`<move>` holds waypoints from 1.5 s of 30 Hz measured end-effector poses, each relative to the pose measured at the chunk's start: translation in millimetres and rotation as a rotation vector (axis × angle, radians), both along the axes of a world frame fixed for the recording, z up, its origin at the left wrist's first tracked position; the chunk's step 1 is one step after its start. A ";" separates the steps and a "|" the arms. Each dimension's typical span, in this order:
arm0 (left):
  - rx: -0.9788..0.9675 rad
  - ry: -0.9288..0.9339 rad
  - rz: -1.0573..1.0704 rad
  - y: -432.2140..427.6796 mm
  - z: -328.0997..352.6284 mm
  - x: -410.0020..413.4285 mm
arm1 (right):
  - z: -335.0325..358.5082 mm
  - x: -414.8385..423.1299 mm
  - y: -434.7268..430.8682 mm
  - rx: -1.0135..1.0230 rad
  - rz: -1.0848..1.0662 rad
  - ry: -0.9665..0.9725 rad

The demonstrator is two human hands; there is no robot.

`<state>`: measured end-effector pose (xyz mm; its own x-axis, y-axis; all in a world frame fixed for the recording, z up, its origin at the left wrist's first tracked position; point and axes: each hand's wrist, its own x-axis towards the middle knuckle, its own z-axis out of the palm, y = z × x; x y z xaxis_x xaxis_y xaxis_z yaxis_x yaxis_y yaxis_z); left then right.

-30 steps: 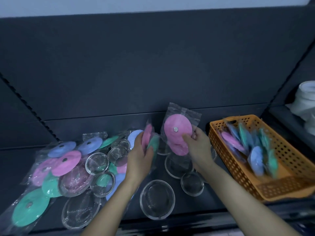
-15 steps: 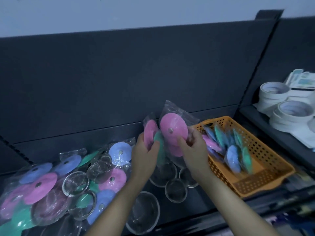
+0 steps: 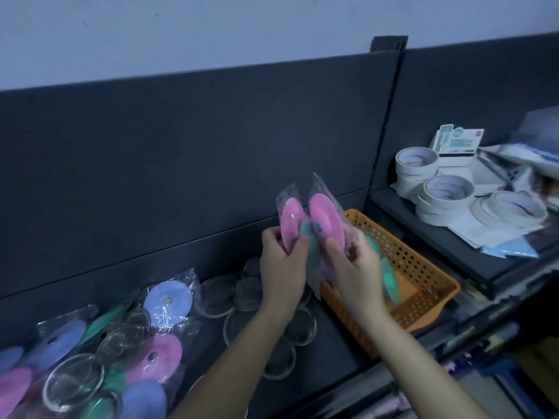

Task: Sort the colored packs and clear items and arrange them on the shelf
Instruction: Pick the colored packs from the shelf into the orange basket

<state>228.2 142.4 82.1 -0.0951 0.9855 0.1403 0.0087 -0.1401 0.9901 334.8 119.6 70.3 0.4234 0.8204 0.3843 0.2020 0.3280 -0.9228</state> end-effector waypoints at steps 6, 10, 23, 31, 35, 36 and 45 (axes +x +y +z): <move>-0.042 -0.093 -0.133 -0.9 -12.1 40.9 | -3.7 33.8 -17.1 -0.045 -0.114 -0.064; -0.072 -0.118 -0.208 -1.9 -18.9 66.5 | -9.7 54.5 -26.8 -0.093 -0.199 -0.111; -0.174 0.356 -0.400 9.6 -65.6 86.1 | -52.1 85.6 -39.9 -0.378 0.007 -0.481; 0.166 0.678 -0.360 11.8 -73.7 63.9 | -57.8 88.3 -38.3 -0.465 0.044 -0.710; 0.150 0.692 -0.446 6.4 -74.3 60.6 | -66.7 86.1 -37.1 -0.658 0.109 -1.057; 0.161 0.705 -0.458 7.8 -74.0 59.6 | -67.6 85.1 -37.1 -0.679 0.136 -1.137; 0.152 0.745 -0.311 1.9 -85.8 49.8 | -36.0 120.8 -36.7 -0.763 0.525 -0.487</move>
<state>278.0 144.3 -3.7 0.3501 0.9166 0.1932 0.5948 -0.3769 0.7100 455.6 82.9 34.3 -0.1182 0.9527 -0.2800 0.6082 -0.1535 -0.7788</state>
